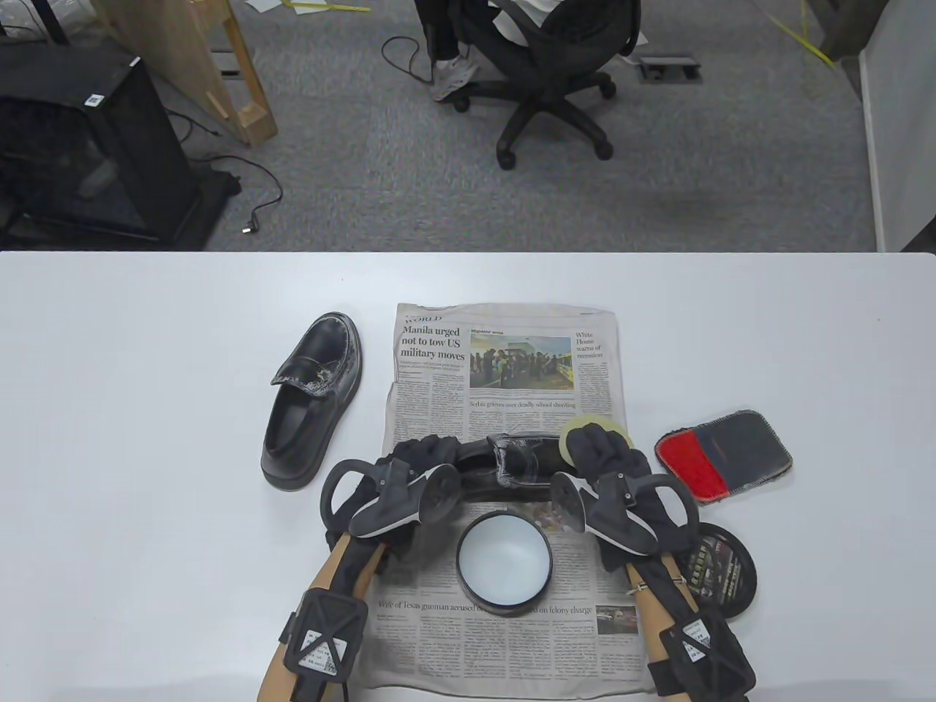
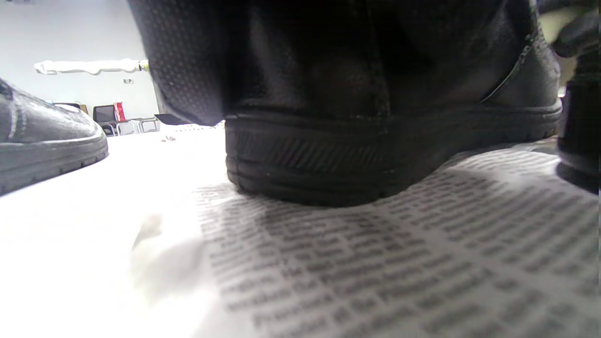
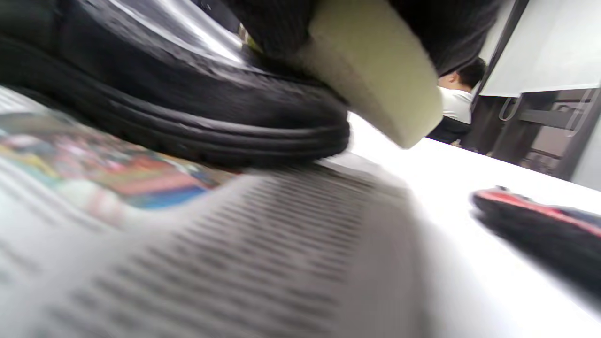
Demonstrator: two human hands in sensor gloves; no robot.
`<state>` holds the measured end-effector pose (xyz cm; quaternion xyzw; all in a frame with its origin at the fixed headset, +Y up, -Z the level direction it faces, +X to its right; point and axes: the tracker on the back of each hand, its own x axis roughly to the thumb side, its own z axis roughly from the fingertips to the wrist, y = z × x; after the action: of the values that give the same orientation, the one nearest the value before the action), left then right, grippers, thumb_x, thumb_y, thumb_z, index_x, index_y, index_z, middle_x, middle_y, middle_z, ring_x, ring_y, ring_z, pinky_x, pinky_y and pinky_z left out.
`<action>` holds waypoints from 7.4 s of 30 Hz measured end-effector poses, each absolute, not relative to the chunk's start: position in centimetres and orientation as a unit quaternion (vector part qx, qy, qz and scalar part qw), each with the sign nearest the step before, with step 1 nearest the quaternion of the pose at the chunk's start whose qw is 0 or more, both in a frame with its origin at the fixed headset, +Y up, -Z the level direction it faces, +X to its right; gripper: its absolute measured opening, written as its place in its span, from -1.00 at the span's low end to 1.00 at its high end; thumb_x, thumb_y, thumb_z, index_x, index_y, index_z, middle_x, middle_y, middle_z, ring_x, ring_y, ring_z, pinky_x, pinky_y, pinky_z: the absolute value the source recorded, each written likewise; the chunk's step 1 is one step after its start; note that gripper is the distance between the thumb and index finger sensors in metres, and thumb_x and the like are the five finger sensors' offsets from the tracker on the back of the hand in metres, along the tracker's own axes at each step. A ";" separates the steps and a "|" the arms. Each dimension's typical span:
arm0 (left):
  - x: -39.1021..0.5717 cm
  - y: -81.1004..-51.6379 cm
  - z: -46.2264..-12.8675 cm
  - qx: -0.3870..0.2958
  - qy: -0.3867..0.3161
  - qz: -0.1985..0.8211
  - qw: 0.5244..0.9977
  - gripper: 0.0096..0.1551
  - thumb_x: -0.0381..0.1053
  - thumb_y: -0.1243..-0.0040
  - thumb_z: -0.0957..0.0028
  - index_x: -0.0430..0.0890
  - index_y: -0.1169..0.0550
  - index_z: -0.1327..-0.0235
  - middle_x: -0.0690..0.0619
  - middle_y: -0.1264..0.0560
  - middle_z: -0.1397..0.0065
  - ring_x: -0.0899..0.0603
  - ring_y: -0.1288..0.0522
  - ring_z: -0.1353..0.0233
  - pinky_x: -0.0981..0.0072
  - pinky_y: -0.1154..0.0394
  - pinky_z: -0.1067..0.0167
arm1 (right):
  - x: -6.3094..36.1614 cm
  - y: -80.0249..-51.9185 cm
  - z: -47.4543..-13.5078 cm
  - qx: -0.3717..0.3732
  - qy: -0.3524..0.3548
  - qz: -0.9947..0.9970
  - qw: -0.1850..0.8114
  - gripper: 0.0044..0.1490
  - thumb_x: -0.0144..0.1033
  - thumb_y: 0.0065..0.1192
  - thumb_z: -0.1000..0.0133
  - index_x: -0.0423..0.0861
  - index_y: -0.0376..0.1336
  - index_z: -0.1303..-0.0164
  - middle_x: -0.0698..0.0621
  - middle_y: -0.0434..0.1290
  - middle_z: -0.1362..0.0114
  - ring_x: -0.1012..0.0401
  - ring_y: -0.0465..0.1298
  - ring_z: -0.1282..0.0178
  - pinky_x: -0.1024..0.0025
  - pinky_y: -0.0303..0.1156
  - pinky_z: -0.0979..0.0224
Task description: Dip and apply leather care cream with polishing sponge on shoes
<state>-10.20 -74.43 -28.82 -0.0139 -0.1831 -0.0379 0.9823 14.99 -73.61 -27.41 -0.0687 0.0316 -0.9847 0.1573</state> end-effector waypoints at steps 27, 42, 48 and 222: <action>-9.5 -74.3 -28.9 0.002 -0.153 -0.071 0.986 -0.16 0.32 -0.24 0.14 0.21 -0.39 -0.51 0.11 -0.52 -0.55 -0.07 -0.55 -0.47 0.20 -0.64 -0.27 | 15.1 -72.4 -26.6 -0.075 -0.002 -0.983 0.167 -0.36 -0.27 0.12 -0.28 -0.05 0.09 -0.59 -0.10 0.35 -0.58 0.01 0.57 -0.41 0.32 0.60 -0.34; -9.6 -74.5 -28.8 0.003 -0.165 -0.060 0.984 -0.13 0.34 -0.23 0.10 0.16 -0.36 -0.56 0.07 -0.49 -0.59 -0.11 -0.52 -0.50 0.17 -0.61 -0.30 | 14.3 -73.8 -27.8 -0.072 0.026 -0.983 0.167 -0.28 -0.26 0.08 -0.28 0.08 -0.06 -0.64 0.01 0.17 -0.71 -0.02 0.37 -0.62 0.13 0.41 -0.55; -9.5 -74.5 -28.8 -0.002 -0.166 -0.066 0.984 -0.14 0.34 -0.20 0.06 0.16 -0.35 -0.57 0.06 -0.49 -0.59 -0.11 -0.52 -0.50 0.17 -0.60 -0.30 | 15.5 -73.0 -26.9 -0.057 -0.019 -0.978 0.199 -0.28 -0.28 0.13 -0.27 -0.01 -0.01 -0.65 -0.06 0.28 -0.65 0.01 0.52 -0.48 0.21 0.52 -0.44; -33.5 -73.0 -26.3 0.107 0.340 0.063 0.932 -0.57 0.10 -0.20 -0.21 0.03 -0.59 -0.29 -0.28 -0.59 -0.42 -0.30 -0.68 -0.13 0.34 -0.72 0.05 | 21.7 -72.4 -21.0 -0.067 -0.022 -0.996 0.055 -0.12 0.10 -0.12 -0.27 -0.11 -0.04 -0.74 -0.23 0.10 -0.76 -0.23 0.20 -0.67 -0.17 0.23 -0.57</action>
<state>-33.53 -72.99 -26.28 0.1068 0.3403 0.0632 0.9321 21.73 -72.36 -20.96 -0.0667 -0.0216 -0.9960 0.0553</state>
